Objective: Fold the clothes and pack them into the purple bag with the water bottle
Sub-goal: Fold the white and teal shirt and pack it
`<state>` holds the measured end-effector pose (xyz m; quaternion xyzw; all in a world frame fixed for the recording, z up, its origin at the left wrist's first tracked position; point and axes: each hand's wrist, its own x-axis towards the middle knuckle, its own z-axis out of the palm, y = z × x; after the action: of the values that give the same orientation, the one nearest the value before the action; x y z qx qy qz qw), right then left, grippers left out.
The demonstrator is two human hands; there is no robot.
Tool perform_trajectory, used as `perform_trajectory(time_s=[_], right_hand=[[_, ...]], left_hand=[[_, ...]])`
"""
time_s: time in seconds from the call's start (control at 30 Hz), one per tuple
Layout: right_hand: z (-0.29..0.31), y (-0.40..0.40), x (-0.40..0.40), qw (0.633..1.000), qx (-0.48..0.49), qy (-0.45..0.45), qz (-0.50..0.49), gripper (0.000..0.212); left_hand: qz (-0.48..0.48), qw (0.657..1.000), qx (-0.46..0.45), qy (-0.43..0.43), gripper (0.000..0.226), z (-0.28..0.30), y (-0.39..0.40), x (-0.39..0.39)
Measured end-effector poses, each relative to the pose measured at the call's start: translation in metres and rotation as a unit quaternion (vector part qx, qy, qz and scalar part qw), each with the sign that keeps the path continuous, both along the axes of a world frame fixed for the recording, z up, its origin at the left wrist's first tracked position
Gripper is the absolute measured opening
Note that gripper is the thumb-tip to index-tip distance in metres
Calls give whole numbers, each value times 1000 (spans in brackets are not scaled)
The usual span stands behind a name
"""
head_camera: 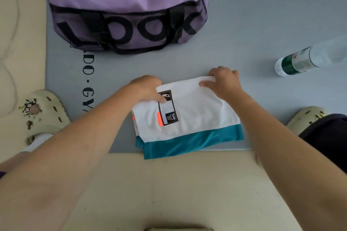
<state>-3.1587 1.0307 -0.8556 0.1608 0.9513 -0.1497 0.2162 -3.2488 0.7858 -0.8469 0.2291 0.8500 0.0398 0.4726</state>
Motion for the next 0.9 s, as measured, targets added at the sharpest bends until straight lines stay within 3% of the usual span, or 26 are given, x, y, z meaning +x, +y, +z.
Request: perform_trajectory(time_s=[0.03, 0.1, 0.17, 0.2, 0.23, 0.3, 0.37, 0.43, 0.53, 0.63, 0.77, 0.9], right_hand=[[0, -1, 0, 999, 37, 13, 4, 44], [1, -8, 4, 991, 108, 79, -7, 34], [4, -23, 10, 973, 158, 169, -17, 31], [5, -34, 12, 964, 159, 215, -4, 32], [5, -47, 16, 958, 137, 252, 22, 33], [-2, -72, 27, 956, 58, 268, 105, 38], [-14, -83, 48, 961, 23, 213, 178, 46], [-24, -71, 74, 974, 44, 147, 165, 53], [-26, -45, 98, 990, 87, 107, 38, 64], [-17, -44, 101, 979, 63, 117, -155, 71], [-5, -59, 106, 919, 16, 119, -375, 60], [-2, -68, 121, 886, -44, 85, -455, 33]], left_hand=[[25, 998, 20, 49, 35, 0, -8, -2], [49, 969, 78, 230, 33, -6, -18, -1], [26, 902, 127, 412, 34, -11, -21, 12], [15, 875, 161, 457, 35, -12, -20, 22], [3, 866, 192, 461, 36, -14, -19, 33], [-32, 894, 196, 400, 45, -22, -25, 56], [-30, 931, 121, 342, 54, -31, -45, 72], [62, 945, 50, 318, 59, -37, -75, 75], [227, 917, -4, 328, 58, -30, -102, 74], [346, 857, 56, 377, 39, -21, -92, 82], [500, 826, 57, 253, 33, -15, -65, 103], [570, 802, 27, 180, 31, -17, -63, 114]])
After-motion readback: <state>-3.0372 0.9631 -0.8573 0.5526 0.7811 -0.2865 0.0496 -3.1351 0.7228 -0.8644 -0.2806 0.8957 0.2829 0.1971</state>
